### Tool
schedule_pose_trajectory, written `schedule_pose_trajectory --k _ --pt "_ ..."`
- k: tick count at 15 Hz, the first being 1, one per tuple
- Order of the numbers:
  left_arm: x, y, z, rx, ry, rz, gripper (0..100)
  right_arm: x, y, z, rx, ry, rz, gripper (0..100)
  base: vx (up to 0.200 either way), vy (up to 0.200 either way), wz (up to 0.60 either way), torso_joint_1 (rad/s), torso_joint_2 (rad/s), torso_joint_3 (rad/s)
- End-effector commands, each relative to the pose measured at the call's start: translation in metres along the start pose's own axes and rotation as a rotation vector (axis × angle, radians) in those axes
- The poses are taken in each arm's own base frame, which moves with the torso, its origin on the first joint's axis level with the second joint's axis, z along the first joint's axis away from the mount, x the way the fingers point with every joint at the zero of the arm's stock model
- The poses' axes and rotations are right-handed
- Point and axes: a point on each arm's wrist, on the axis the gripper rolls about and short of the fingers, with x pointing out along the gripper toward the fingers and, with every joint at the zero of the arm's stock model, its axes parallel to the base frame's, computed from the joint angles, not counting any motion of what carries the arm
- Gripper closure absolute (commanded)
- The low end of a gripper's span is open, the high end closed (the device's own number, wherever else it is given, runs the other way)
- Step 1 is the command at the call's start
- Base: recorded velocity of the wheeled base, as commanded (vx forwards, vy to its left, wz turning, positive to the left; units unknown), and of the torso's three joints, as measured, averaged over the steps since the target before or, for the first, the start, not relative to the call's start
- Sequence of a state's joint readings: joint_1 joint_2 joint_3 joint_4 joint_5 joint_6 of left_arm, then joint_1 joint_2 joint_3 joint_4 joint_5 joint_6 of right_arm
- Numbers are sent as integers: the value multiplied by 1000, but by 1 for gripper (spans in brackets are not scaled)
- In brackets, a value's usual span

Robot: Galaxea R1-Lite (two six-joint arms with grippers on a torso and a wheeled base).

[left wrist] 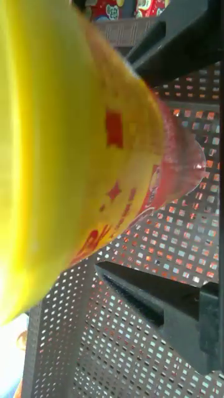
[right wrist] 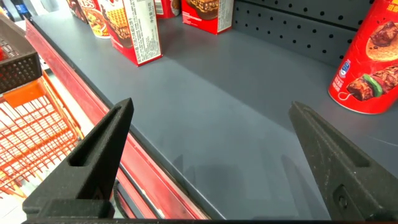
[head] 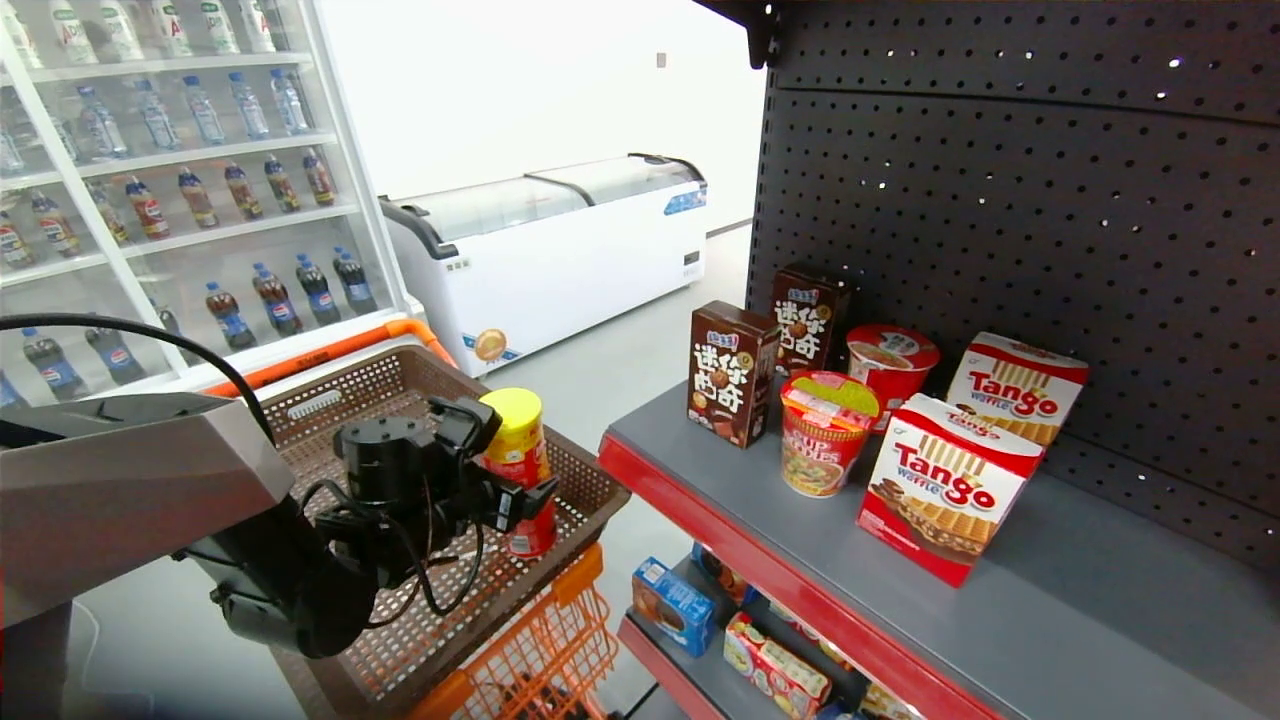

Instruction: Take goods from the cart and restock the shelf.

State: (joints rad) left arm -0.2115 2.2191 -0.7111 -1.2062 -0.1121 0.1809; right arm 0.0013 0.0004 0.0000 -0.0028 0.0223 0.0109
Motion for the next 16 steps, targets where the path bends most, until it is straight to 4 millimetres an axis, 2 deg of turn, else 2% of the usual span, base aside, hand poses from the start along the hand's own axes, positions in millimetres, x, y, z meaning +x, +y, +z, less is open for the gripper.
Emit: schedule_pose_trajectory --k 1,2,3,7,8,10,13,16 --pt "5 0 0 1 -6 0 0 0 0 0 0 -1 -1 0 0 0 0 0 0 0" --pt "5 0 1 1 -7 0 100 0 0 0 0 -1 1 0 0 0 0 0 0 0" --pt "8 1 7 2 -33 3 100 0 0 0 0 -1 1 0 0 0 0 0 0 0" --pt "4 3 8 -24 1 3 100 0 0 0 0 -1 1 0 0 0 0 0 0 0" --pt "-2 4 18 -36 -27 11 100 0 0 0 0 -1 1 0 0 0 0 0 0 0" --pt "-19 10 47 -37 -90 56 100 0 0 0 0 -1 1 0 0 0 0 0 0 0" --pt "-58 16 88 -82 -122 100 100 0 0 0 0 -1 1 0 0 0 0 0 0 0" --pt "-98 18 117 -99 -133 142 100 0 0 0 0 -1 -1 0 0 0 0 0 0 0"
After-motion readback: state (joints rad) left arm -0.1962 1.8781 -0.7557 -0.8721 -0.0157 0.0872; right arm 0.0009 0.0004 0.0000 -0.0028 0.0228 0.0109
